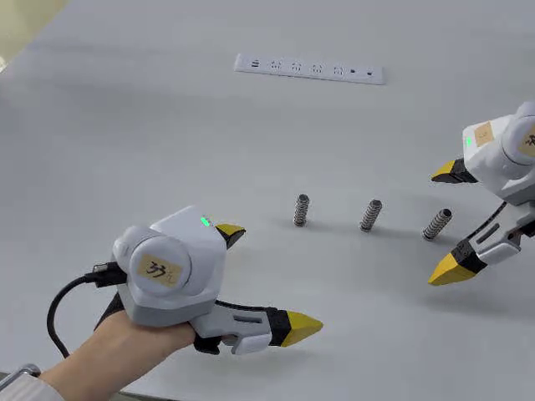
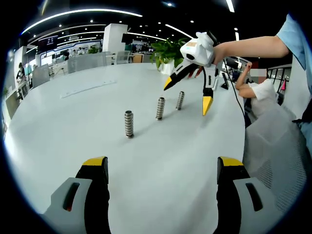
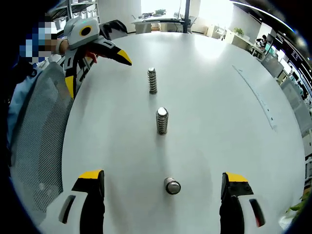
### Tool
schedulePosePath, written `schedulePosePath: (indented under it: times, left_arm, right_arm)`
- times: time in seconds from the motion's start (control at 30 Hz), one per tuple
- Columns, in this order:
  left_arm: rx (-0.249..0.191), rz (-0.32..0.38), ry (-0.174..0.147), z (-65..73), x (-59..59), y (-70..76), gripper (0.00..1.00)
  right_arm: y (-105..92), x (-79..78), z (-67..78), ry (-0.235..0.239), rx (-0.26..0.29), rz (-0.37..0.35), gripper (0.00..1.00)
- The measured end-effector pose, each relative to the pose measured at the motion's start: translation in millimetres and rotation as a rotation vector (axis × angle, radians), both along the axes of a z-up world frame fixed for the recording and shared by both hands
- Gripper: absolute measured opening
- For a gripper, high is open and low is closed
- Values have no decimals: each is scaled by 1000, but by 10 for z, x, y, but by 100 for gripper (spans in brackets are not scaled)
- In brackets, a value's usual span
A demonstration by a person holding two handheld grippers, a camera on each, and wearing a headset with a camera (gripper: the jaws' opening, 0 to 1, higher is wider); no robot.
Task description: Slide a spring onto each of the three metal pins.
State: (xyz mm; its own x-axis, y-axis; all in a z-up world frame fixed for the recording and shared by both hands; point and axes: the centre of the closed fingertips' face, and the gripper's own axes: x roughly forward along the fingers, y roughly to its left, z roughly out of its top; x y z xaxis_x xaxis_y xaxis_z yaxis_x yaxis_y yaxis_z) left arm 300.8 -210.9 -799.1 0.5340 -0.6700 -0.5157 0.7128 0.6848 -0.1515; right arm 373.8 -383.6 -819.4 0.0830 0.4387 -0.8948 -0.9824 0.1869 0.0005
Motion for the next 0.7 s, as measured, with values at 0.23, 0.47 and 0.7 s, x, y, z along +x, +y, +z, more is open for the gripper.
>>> schedulePosePath:
  times: [0.23, 0.47, 0.7]
  left_arm:
    - [5, -6, -4, 11, -14, 5, 91]
    - [3, -3, -7, 33, -33, 9, 91]
    - [13, -3, -13, 52, -43, 33, 92]
  right_arm:
    - [-79, -48, 32, -11, 84, -92, 99]
    - [-189, -221, 85, -47, 135, -153, 99]
    - [-257, -395, 221, -67, 219, -239, 99]
